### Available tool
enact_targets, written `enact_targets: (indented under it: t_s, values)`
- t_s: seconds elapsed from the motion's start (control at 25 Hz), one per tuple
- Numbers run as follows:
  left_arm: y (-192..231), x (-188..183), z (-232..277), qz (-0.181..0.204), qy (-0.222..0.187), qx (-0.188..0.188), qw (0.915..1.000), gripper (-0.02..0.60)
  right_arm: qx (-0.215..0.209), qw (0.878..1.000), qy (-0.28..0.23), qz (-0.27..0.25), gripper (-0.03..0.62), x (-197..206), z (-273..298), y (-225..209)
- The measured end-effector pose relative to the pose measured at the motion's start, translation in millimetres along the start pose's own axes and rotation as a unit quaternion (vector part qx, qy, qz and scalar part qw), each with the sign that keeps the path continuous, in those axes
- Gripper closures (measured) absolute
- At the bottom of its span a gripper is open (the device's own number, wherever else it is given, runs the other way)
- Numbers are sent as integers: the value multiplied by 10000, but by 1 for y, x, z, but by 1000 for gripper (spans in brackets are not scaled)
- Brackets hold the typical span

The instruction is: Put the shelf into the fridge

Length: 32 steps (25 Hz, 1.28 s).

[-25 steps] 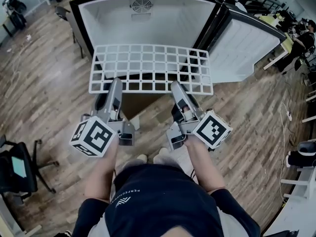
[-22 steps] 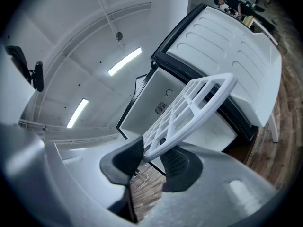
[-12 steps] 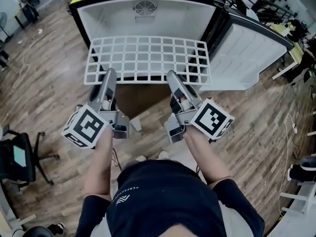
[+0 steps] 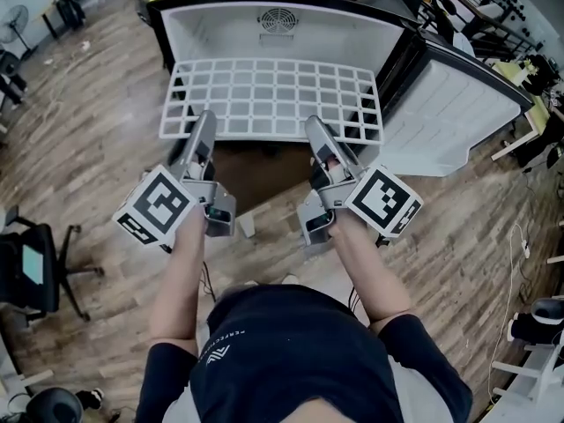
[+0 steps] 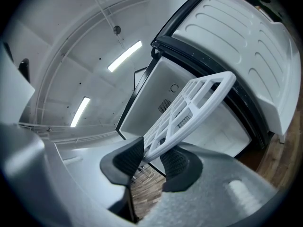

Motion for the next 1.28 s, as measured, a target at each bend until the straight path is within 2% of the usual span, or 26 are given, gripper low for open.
enact_targets:
  t_s: [0.84,1.0,1.28]
  values:
    - [2,-1,21,-274,156,48,9995,445,5,9996,104,256,496,-12,14,-11]
    - [5,-2,19,-156,214,-61,9996,445,31,9993,100,351,502,-10,14,-14]
    - [9,-3,26,-443,234,102,9987,449,50,9995,104,294,502,-9,16,-12]
Point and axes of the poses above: the fingertips, and each gripper's own axes: z forward along the fingers, y to its left, x out of its underside, the point moved 4 cm from there along -z, backward along the fingers, and after that the axes turned 2 degrees about -z, right-handed, at the moved point
